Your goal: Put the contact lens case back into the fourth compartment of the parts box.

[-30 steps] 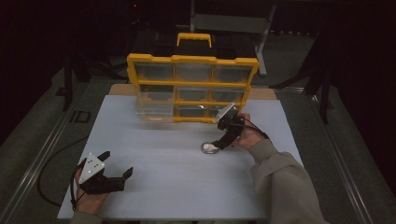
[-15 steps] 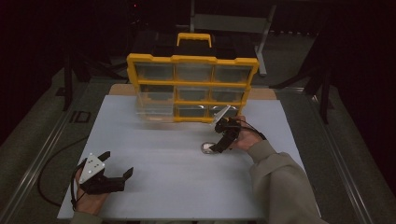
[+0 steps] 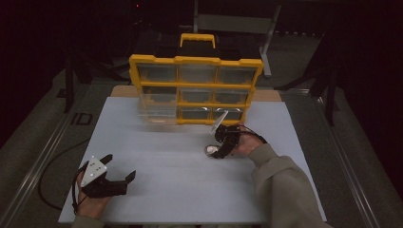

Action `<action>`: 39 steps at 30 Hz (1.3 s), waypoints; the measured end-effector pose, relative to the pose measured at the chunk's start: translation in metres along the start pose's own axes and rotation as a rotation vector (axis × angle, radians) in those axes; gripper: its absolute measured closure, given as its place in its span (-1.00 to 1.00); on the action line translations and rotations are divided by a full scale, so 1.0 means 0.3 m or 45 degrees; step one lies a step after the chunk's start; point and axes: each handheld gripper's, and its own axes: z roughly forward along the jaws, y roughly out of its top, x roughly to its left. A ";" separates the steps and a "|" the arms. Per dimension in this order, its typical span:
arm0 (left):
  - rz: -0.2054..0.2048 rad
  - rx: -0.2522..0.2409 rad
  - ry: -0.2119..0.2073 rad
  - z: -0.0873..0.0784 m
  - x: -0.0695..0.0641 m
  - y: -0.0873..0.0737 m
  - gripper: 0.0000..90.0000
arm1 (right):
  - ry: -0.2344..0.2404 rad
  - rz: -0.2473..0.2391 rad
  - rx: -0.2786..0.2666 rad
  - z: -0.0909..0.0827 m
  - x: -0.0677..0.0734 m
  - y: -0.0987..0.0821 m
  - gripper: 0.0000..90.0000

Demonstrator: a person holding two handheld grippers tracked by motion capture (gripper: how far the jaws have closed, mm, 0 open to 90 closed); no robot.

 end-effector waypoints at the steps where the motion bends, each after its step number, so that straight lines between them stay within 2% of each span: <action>1: 0.000 0.001 -0.001 0.000 0.000 0.000 -1.00 | 0.000 -0.024 0.016 0.004 -0.003 0.000 -0.35; 3: 0.000 0.002 -0.002 0.000 0.000 -0.001 -1.00 | 0.004 -0.020 0.031 0.015 -0.005 -0.002 -0.25; 4: 0.001 0.002 -0.002 0.001 0.000 -0.001 -1.00 | -0.007 -0.094 0.009 0.023 -0.022 -0.005 -0.23; 6: 0.001 0.002 -0.002 0.001 -0.001 -0.001 -1.00 | 0.001 -0.024 0.048 0.028 -0.014 -0.006 -0.18; 7: 0.002 0.003 -0.002 0.001 -0.001 -0.001 -1.00 | 0.000 -0.067 0.026 0.040 -0.026 -0.005 -0.14; 9: 0.001 0.002 -0.002 0.000 -0.001 -0.001 -1.00 | 0.001 -0.080 0.027 0.044 -0.030 -0.005 -0.13; 10: 0.001 0.002 -0.001 0.000 0.000 -0.001 -1.00 | 0.004 -0.061 0.046 0.046 -0.026 -0.006 -0.12; 11: 0.000 0.002 -0.002 0.000 0.000 -0.001 -1.00 | -0.001 -0.094 0.035 0.054 -0.031 -0.006 -0.11; 12: 0.000 0.002 -0.002 0.000 0.000 -0.001 -1.00 | -0.001 -0.094 0.035 0.054 -0.031 -0.006 -0.11; 13: 0.001 0.003 -0.001 0.000 0.000 -0.001 -1.00 | -0.001 -0.069 0.043 0.058 -0.027 -0.005 -0.09; 15: 0.002 0.003 -0.002 0.000 -0.001 -0.001 -1.00 | 0.000 -0.090 0.057 0.068 -0.025 -0.004 -0.03; 19: 0.003 0.005 -0.002 0.001 -0.001 -0.001 -1.00 | -0.006 -0.087 0.066 0.065 -0.015 -0.003 0.06; 21: 0.003 0.004 -0.002 0.000 -0.001 -0.001 -1.00 | -0.013 -0.122 0.064 0.066 -0.012 -0.005 0.08; 30: 0.002 0.005 -0.001 0.001 -0.001 -0.002 -1.00 | 0.018 -0.101 0.069 0.059 -0.010 -0.010 0.08; 32: 0.003 0.004 -0.001 0.002 -0.002 -0.002 -1.00 | 0.024 -0.087 0.051 0.050 -0.012 -0.014 0.08; 33: 0.003 0.005 -0.001 0.002 -0.002 -0.002 -1.00 | 0.023 -0.105 0.029 0.044 -0.018 -0.015 0.08; 35: 0.002 0.005 -0.001 0.002 -0.002 -0.002 -1.00 | 0.019 -0.103 0.030 0.039 -0.018 -0.015 0.08; 38: 0.007 0.009 -0.002 0.003 -0.002 -0.003 -1.00 | 0.008 -0.088 0.038 0.023 -0.012 -0.014 0.08; 39: 0.008 0.010 -0.002 0.004 -0.003 -0.003 -1.00 | 0.009 -0.058 0.053 0.016 -0.004 -0.015 0.08</action>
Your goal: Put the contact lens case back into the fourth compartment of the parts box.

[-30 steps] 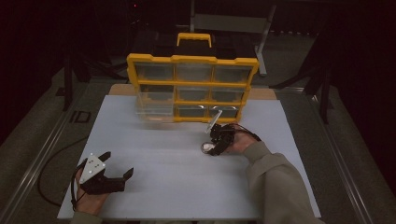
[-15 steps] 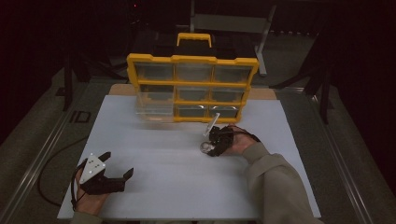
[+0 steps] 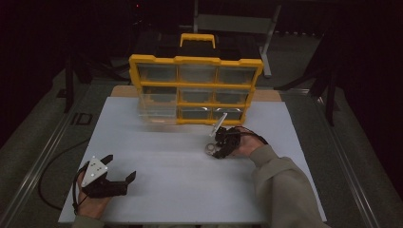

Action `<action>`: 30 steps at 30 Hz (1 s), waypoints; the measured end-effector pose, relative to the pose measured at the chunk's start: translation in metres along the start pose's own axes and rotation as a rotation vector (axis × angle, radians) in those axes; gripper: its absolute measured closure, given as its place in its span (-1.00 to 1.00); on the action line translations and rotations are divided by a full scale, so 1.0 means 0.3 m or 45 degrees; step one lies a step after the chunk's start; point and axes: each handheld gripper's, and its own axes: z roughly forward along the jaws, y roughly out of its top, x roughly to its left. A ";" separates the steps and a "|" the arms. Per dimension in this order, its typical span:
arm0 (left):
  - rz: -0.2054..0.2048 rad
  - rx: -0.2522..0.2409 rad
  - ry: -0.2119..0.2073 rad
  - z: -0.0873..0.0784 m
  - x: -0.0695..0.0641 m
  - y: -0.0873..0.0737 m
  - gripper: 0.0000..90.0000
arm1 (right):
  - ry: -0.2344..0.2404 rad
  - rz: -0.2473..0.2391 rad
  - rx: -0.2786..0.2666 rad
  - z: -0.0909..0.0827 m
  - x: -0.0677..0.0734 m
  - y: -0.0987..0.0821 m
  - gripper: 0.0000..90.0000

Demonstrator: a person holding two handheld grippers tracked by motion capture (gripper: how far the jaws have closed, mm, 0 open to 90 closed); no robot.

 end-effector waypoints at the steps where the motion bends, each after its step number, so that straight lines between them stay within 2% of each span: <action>1: 0.000 0.000 -0.001 0.000 -0.001 0.000 -1.00 | -0.003 -0.002 -0.007 -0.003 0.002 -0.001 0.08; 5: -0.002 -0.002 0.001 0.000 -0.001 0.000 -1.00 | -0.010 -0.001 -0.016 -0.026 0.006 -0.002 0.08; 8: -0.001 0.000 0.000 0.000 -0.001 0.000 -1.00 | -0.008 0.039 -0.034 -0.048 0.009 -0.005 0.08; 11: 0.001 0.001 -0.001 0.001 -0.002 0.000 -1.00 | -0.036 0.041 -0.029 -0.065 -0.001 -0.011 0.08; 20: 0.000 0.003 0.000 0.001 -0.002 -0.001 -1.00 | -0.073 0.137 -0.047 -0.097 -0.012 -0.021 0.08; 22: 0.001 0.002 0.000 0.001 -0.002 -0.001 -1.00 | -0.076 0.124 -0.050 -0.099 -0.017 -0.022 0.08; 27: 0.000 0.003 0.000 0.001 -0.003 -0.001 -1.00 | -0.085 0.147 -0.050 -0.113 -0.018 -0.017 0.08; 29: -0.001 0.003 0.000 0.002 -0.003 -0.001 -1.00 | -0.080 0.115 -0.071 -0.122 -0.026 -0.015 0.08; 30: 0.002 0.004 -0.001 0.002 -0.003 -0.001 -1.00 | -0.086 0.136 -0.065 -0.127 -0.019 -0.010 0.08</action>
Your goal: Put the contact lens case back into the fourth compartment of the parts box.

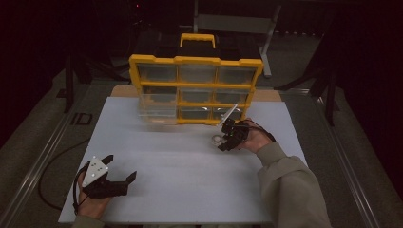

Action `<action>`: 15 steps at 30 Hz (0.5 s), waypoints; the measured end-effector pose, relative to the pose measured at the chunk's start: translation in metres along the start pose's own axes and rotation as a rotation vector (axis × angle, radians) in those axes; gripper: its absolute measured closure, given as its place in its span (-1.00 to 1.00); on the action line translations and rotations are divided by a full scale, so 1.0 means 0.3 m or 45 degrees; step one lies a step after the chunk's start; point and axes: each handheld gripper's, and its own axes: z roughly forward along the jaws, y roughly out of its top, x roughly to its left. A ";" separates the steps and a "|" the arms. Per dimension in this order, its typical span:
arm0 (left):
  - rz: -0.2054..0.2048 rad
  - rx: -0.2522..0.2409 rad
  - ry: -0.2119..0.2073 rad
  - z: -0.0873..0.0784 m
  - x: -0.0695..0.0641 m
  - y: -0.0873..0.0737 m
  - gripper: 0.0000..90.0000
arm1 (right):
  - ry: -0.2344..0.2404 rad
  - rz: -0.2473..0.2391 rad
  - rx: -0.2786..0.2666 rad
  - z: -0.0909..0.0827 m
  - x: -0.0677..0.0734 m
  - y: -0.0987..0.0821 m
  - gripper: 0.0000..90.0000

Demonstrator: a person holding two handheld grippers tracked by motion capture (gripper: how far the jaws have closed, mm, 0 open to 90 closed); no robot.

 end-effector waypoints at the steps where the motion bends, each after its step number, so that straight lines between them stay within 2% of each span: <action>1: 0.000 0.000 0.000 0.000 0.000 0.000 -1.00 | -0.002 -0.004 -0.001 -0.004 0.001 0.002 0.08; 6: -0.002 -0.001 0.002 0.000 0.000 0.000 -1.00 | -0.015 0.007 -0.010 -0.024 0.008 0.017 0.08; 13: -0.001 0.000 0.002 0.000 0.000 0.000 -1.00 | -0.012 -0.026 -0.025 -0.047 0.005 0.031 0.08; 14: -0.001 0.001 0.002 0.000 0.000 0.000 -1.00 | -0.014 -0.004 -0.021 -0.050 0.010 0.034 0.08; 15: 0.000 0.002 0.002 0.000 0.000 0.000 -1.00 | -0.013 -0.010 -0.021 -0.053 0.008 0.036 0.08</action>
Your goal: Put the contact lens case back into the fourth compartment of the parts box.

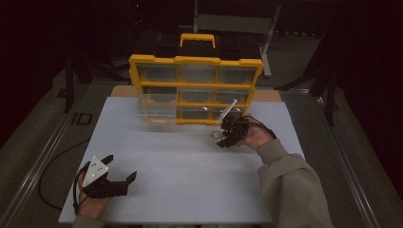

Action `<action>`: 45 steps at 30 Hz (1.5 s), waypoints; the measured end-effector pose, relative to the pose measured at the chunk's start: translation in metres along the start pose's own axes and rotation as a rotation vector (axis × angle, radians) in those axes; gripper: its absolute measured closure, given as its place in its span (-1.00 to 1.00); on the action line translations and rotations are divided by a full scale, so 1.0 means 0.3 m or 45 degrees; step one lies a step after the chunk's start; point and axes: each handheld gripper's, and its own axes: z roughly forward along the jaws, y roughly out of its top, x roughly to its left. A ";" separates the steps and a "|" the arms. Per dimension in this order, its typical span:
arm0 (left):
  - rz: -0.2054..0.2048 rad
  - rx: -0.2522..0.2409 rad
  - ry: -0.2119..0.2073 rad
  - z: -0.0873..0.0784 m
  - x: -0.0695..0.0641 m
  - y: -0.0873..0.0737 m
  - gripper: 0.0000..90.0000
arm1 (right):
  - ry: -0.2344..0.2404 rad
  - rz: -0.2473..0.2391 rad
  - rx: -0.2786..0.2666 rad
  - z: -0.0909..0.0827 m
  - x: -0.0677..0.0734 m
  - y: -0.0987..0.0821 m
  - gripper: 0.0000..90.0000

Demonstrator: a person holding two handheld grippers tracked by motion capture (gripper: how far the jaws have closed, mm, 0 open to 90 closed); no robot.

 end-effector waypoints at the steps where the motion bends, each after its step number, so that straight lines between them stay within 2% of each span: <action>1: 0.000 0.000 0.000 0.000 0.000 0.000 -1.00 | 0.003 -0.003 -0.006 -0.001 -0.001 0.001 0.08; 2: 0.001 0.000 -0.001 0.000 0.000 0.000 -1.00 | 0.011 -0.014 -0.012 -0.004 -0.004 0.001 0.08; 7: 0.002 0.000 -0.001 0.000 0.000 0.000 -1.00 | 0.011 0.012 -0.010 -0.020 0.000 0.006 0.08; 15: 0.003 0.002 -0.004 0.002 -0.001 0.000 -1.00 | 0.017 -0.019 -0.023 -0.047 -0.004 0.023 0.08; 18: 0.003 0.002 -0.005 0.002 -0.001 0.000 -1.00 | 0.023 -0.008 -0.012 -0.056 0.000 0.032 0.08; 19: 0.005 0.001 -0.005 0.002 -0.001 0.000 -1.00 | 0.019 -0.029 -0.022 -0.056 -0.003 0.034 0.08; 45: 0.006 -0.014 -0.006 0.000 -0.003 0.000 -1.00 | 0.007 -0.059 -0.056 -0.155 -0.014 0.105 0.08</action>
